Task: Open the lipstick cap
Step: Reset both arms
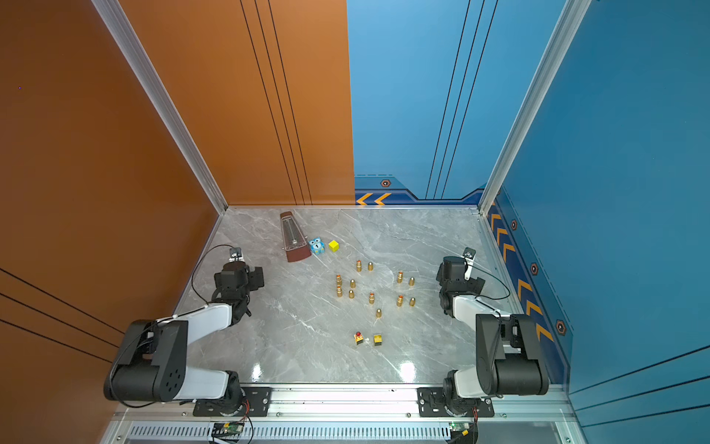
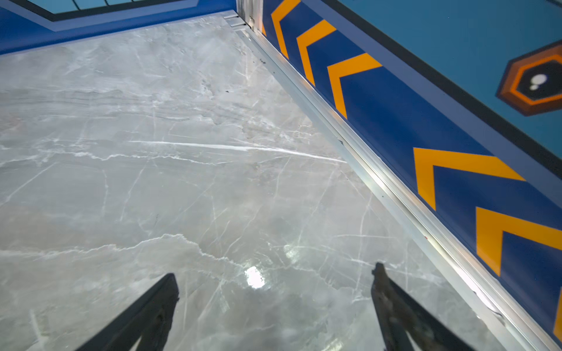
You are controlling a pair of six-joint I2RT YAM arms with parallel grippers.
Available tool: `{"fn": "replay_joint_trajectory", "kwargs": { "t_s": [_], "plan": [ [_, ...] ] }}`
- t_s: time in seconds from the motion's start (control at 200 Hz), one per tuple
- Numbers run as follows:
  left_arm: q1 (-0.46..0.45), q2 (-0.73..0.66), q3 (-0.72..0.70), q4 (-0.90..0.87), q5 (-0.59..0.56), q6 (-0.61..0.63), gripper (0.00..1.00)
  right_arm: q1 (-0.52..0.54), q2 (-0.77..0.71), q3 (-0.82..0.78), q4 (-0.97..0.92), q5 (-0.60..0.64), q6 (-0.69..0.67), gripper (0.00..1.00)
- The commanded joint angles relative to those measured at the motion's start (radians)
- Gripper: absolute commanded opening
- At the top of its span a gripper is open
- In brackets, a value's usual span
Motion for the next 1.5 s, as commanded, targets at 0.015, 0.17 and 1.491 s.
{"fn": "replay_joint_trajectory", "kwargs": {
  "t_s": [0.015, 0.17, 1.491],
  "plan": [
    [-0.005, -0.054, -0.059, 0.104, 0.083, 0.035, 0.98, 0.018, 0.028, -0.009, 0.166, -0.077, -0.078, 1.0],
    [-0.086, -0.032, -0.044, 0.106, 0.059, 0.085, 0.98, 0.072, 0.036, -0.059, 0.282, -0.096, -0.158, 1.0],
    [-0.028, 0.173, -0.073, 0.397, 0.155, 0.0, 0.99, 0.052, 0.068, -0.158, 0.476, -0.203, -0.179, 1.0]
  ]
}}
